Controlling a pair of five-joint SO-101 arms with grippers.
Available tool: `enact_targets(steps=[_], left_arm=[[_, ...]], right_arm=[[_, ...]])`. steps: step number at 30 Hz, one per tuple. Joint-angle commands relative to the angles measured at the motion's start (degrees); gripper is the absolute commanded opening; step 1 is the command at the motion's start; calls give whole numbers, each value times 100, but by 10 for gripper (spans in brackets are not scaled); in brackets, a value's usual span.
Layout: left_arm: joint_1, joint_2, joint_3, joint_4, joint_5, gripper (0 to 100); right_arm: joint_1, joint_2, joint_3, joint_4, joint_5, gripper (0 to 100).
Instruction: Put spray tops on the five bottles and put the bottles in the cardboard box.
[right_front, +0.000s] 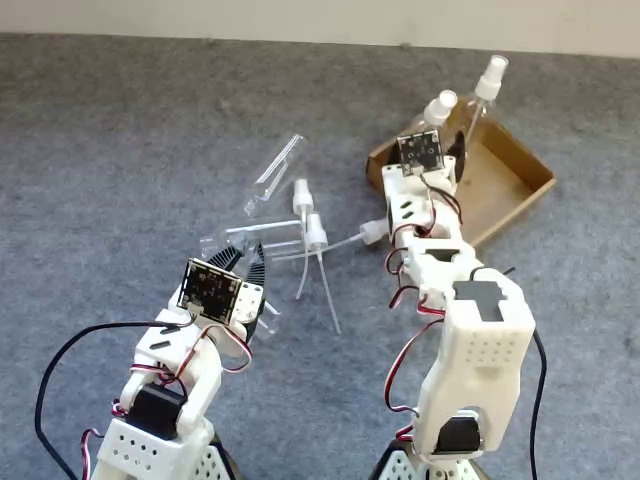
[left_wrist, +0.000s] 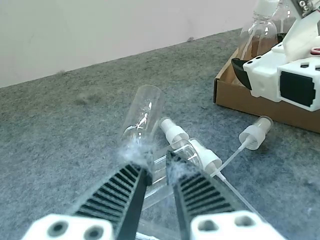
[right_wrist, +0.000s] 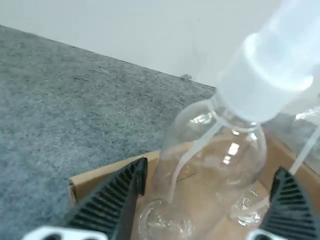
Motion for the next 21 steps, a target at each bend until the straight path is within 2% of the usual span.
enact_targets(steps=[1, 8, 14, 21], left_arm=[[-75, -22, 110, 9, 44, 5], [-75, -22, 110, 9, 44, 5], [-75, -22, 110, 9, 44, 5], [-75, -22, 110, 9, 44, 5]], right_arm=[[66, -444, -22, -110, 79, 361], [57, -567, -13, -84, 79, 361], [48, -1323, 180, 822, 44, 361], [66, -1420, 286, 892, 44, 361]])
